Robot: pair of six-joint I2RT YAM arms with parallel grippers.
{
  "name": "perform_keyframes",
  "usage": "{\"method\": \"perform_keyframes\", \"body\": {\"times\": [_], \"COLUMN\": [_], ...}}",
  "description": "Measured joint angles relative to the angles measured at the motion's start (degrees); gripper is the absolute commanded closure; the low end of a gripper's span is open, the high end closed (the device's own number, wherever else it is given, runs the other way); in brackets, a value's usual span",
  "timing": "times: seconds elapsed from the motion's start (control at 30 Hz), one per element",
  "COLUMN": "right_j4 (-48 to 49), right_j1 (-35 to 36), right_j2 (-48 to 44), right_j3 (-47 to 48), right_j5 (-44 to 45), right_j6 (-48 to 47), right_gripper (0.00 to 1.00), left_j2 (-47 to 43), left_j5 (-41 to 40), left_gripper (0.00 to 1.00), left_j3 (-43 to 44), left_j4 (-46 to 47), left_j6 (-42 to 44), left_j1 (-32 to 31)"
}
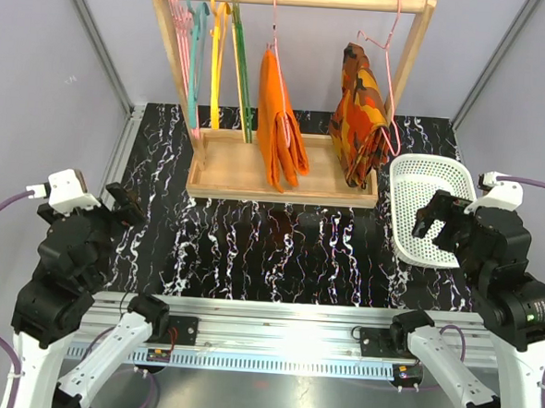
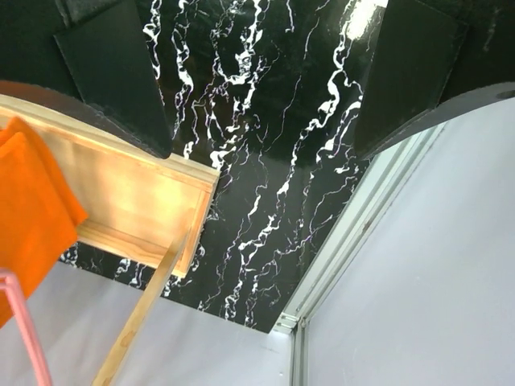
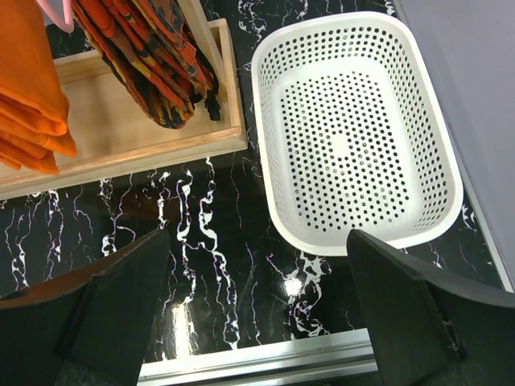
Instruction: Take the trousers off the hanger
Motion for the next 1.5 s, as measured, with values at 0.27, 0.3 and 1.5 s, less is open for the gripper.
{"method": "perform_keyframes", "body": {"times": [0.27, 0.3, 1.5], "right_j4": [0.74, 0.85, 1.88], "right_j1": [0.0, 0.0, 0.02], "right_j2": [-1.09, -1.16, -3.39], "right_j3": [-1.49, -1.79, -2.93], "right_j5": [-0.63, -1.01, -9.46], "right_j6": [-0.04, 0.11, 3.19], "right_gripper": [0.01, 0.01, 0.01], "left_j2": [4.22, 5.05, 68.37], "left_j5": [4.22, 5.22, -3.8], "left_gripper": [0.01, 0.01, 0.05], "left_j3": [8.61, 10.58, 66.07], "left_j4": [0.66, 1.11, 8.13], "left_j6": [0.59, 0.66, 14.12], "left_j1": [0.02, 0.0, -28.09]}}
